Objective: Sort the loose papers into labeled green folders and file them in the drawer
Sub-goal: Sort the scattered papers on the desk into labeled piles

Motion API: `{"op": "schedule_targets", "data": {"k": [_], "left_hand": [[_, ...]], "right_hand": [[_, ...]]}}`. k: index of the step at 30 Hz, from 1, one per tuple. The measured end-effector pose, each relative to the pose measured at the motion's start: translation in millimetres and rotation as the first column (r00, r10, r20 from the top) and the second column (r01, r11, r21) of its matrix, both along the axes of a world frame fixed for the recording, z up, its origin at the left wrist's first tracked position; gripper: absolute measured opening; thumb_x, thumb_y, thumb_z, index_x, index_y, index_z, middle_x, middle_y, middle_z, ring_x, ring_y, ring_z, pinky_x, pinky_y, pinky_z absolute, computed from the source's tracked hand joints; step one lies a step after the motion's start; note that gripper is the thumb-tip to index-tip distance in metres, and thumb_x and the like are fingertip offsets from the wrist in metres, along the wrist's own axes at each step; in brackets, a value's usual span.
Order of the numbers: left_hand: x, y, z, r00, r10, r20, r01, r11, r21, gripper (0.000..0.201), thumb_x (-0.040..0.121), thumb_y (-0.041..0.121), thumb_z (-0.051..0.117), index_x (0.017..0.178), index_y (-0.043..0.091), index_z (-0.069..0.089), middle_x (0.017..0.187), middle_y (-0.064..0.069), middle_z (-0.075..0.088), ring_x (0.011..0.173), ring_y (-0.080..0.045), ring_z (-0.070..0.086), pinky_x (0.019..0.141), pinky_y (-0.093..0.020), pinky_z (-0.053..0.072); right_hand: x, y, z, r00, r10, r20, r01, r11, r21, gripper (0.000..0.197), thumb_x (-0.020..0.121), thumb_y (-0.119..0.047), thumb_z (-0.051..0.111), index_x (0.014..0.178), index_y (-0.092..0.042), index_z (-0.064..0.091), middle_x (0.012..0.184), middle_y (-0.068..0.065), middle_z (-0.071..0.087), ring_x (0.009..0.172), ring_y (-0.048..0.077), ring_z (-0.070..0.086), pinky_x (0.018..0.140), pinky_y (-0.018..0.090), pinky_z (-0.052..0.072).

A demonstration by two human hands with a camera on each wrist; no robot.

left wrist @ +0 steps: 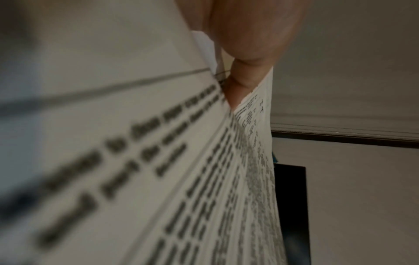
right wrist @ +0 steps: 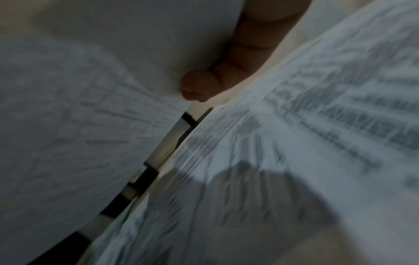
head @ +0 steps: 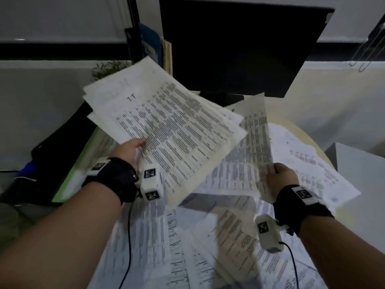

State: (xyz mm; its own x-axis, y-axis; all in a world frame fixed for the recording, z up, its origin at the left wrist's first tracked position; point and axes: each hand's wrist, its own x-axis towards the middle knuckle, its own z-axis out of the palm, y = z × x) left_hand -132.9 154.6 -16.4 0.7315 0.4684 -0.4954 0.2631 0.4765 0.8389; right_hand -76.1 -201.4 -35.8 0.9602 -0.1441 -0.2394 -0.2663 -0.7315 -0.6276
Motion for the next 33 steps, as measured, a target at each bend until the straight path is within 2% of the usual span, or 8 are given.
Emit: {"op": "schedule_targets", "data": {"k": [2,4,7,11,17,25,30,33], "left_hand": [[-6.0,13.2,16.7,0.998,0.066,-0.011,-0.066,0.997,-0.026,0.007,0.093,0.012,0.054,0.094,0.006,0.059,0.092,-0.013,0.059,0.062,-0.025,0.065,0.055,-0.035,0.056],[-13.2,31.6,26.9,0.989,0.148,-0.003,-0.148,0.989,-0.008,0.004,0.089,0.006,0.059,0.093,0.008,0.059,0.104,-0.014,0.062,0.08,-0.03,0.066,0.072,-0.047,0.057],[-23.9,57.1,33.8,0.98,0.196,-0.019,-0.196,0.981,0.005,0.028,0.084,0.007,0.066,0.111,0.01,0.059,0.121,-0.015,0.061,0.099,-0.036,0.064,0.085,-0.06,0.05],[-38.4,90.0,36.5,0.97,0.24,-0.039,-0.239,0.97,0.041,0.011,0.084,0.007,0.067,0.088,0.013,0.06,0.122,-0.013,0.06,0.099,-0.035,0.064,0.083,-0.059,0.051],[-57.3,117.3,35.8,0.962,0.266,-0.066,-0.265,0.964,0.033,0.012,0.083,0.01,0.069,0.083,0.012,0.057,0.117,-0.015,0.063,0.097,-0.036,0.066,0.084,-0.062,0.05],[-76.2,143.2,20.3,0.961,0.275,-0.03,-0.273,0.96,0.061,0.022,0.085,0.002,0.066,0.099,0.018,0.06,0.119,-0.012,0.064,0.104,-0.032,0.065,0.089,-0.057,0.051],[-81.0,148.2,18.0,0.95,0.306,-0.064,-0.298,0.948,0.113,0.024,0.082,0.004,0.07,0.099,0.018,0.061,0.11,-0.01,0.067,0.101,-0.032,0.065,0.083,-0.057,0.052],[-84.9,143.8,20.9,0.944,0.324,-0.055,-0.315,0.94,0.128,0.025,0.085,0.005,0.067,0.108,0.011,0.061,0.112,-0.011,0.065,0.096,-0.031,0.063,0.076,-0.047,0.055]], "right_hand": [[-12.7,30.4,-2.7,0.999,0.031,-0.012,-0.03,0.996,0.081,0.017,0.095,-0.007,0.044,0.083,-0.011,0.056,0.081,0.012,0.059,0.072,0.027,0.052,0.065,0.028,0.041],[-27.3,62.9,-7.4,0.994,0.098,-0.039,-0.091,0.985,0.146,0.025,0.094,-0.004,0.045,0.072,-0.015,0.052,0.072,0.008,0.056,0.069,0.025,0.054,0.063,0.025,0.04],[-49.3,105.6,-15.4,0.97,0.224,-0.089,-0.209,0.966,0.151,0.014,0.095,-0.006,0.045,0.089,-0.012,0.055,0.083,0.007,0.056,0.074,0.021,0.051,0.065,0.021,0.037],[-72.5,147.5,-33.0,0.929,0.31,-0.199,-0.295,0.95,0.106,0.021,0.096,-0.01,0.045,0.112,-0.003,0.057,0.104,0.014,0.06,0.093,0.027,0.056,0.073,0.022,0.034],[-94.0,178.7,-56.0,0.891,0.326,-0.315,-0.337,0.941,0.021,0.031,0.095,-0.008,0.047,0.126,-0.004,0.05,0.126,0.015,0.057,0.114,0.03,0.054,0.085,0.026,0.042],[-103.9,184.3,-62.2,0.853,0.333,-0.402,-0.376,0.926,-0.03,0.034,0.084,-0.019,0.063,0.118,-0.014,0.058,0.108,0.005,0.063,0.096,0.023,0.061,0.07,0.022,0.044],[-106.8,192.3,-56.5,0.84,0.364,-0.403,-0.428,0.9,-0.079,0.026,0.079,-0.026,0.072,0.1,-0.02,0.057,0.094,-0.002,0.058,0.085,0.016,0.056,0.068,0.021,0.044],[-110.8,196.6,-52.4,0.835,0.373,-0.404,-0.442,0.893,-0.088,0.025,0.079,-0.025,0.073,0.089,-0.021,0.05,0.082,-0.006,0.055,0.072,0.011,0.054,0.054,0.018,0.04]]}}
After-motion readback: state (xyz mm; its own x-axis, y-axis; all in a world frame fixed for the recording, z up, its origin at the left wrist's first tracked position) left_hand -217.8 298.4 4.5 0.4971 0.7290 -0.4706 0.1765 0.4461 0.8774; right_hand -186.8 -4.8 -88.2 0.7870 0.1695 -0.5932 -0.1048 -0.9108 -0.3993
